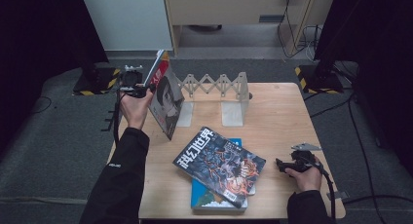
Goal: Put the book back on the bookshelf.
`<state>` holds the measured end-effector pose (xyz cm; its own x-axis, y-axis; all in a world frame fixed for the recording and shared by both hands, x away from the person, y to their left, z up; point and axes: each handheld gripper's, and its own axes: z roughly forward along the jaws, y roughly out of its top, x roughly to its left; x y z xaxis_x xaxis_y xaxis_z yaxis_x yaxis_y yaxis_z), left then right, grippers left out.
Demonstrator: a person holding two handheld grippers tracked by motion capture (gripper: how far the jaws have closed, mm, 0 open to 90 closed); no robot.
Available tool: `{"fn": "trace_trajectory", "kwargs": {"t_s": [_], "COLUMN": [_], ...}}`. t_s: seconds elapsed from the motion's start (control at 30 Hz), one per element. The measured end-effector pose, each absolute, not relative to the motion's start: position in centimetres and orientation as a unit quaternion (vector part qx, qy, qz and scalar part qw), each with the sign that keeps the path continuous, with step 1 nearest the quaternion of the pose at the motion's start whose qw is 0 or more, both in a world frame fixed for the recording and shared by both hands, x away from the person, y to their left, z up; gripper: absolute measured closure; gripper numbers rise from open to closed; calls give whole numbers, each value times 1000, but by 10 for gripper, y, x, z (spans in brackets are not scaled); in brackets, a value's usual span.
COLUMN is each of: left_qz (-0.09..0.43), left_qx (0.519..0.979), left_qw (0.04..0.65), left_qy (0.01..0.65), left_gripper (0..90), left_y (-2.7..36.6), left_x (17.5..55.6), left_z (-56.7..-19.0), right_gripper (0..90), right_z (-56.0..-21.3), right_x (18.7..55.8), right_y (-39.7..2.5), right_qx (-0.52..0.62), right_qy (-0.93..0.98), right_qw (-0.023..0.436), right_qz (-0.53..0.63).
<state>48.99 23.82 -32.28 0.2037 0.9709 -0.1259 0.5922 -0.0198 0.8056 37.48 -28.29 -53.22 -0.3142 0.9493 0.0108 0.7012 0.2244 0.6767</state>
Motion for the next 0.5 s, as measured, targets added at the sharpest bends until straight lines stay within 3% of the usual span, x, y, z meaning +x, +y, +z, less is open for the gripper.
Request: {"fn": "trace_trajectory", "kwargs": {"t_s": [0.3,0.43,0.5], "left_qz": [251,252,258], "left_qx": [680,677,670], "left_qw": [346,358,381], "left_qy": [595,591,582], "left_gripper": [857,846,738], "left_y": [227,229,231], "left_x": [502,500,497], "left_z": [-320,-322,-323], "right_gripper": [131,131,131], "right_z": [-532,-532,-532], "right_x": [375,375,375], "right_y": [-283,-283,-283], "right_qx": [547,547,547], "right_qy": [754,754,754], "right_qw": [210,210,210], "right_qz": [298,298,298]}}
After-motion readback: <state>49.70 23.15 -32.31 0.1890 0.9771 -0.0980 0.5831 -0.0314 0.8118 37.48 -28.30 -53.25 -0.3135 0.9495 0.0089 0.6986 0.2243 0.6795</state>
